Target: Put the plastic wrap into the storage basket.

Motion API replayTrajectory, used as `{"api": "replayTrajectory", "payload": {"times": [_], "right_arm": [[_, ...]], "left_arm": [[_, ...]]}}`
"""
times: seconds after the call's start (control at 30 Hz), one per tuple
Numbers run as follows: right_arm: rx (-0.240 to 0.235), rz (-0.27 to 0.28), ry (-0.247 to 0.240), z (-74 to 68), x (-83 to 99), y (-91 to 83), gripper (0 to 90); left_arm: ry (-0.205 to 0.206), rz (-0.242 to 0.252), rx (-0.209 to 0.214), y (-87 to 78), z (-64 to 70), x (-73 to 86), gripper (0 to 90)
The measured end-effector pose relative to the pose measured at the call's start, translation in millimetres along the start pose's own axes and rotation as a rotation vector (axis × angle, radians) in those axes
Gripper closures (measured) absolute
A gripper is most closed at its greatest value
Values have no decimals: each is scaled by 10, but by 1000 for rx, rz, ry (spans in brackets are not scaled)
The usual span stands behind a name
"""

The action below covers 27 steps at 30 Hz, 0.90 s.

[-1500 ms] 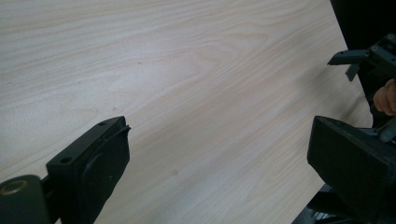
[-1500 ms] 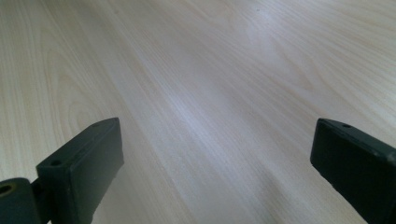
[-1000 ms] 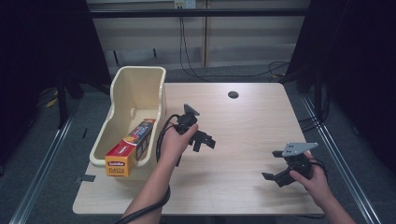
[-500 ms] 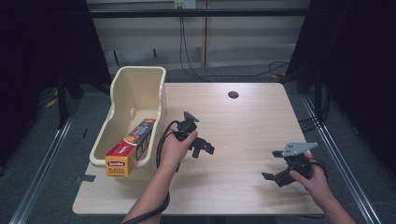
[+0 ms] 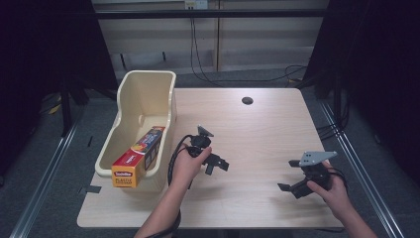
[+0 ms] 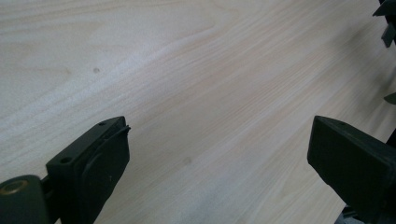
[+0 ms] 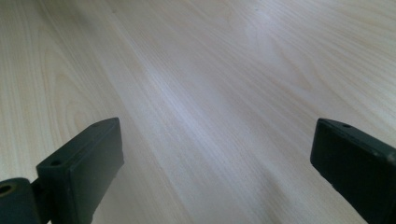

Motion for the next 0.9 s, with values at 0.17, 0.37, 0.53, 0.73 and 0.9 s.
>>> {"api": "replayTrajectory", "payload": {"times": [0.17,0.37,0.53,0.73,0.9], "right_arm": [[2,0,-2,6,3,5,24],[9,-1,-2,10,6,7,25],[14,-9,3,16,17,24,25],[15,-14,-1,21,28,50,24],[22,-25,-3,22,41,74,25]], "left_arm": [[10,11,-6,65,-30,70,57],[35,5,-6,120,-54,148,56],[55,8,-6,174,-72,226,58],[73,23,10,190,-45,267,54],[93,41,13,200,-50,314,44]]}}
Point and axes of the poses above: each handheld gripper's, and its own axes: y roughly forward along the jaws, x roughly out of its underside, z roughly to its right, the point moved 6 cm from there along y, roughly forward along the jaws, and after that the axes turned 3 degrees about y, right-handed, at the moved point
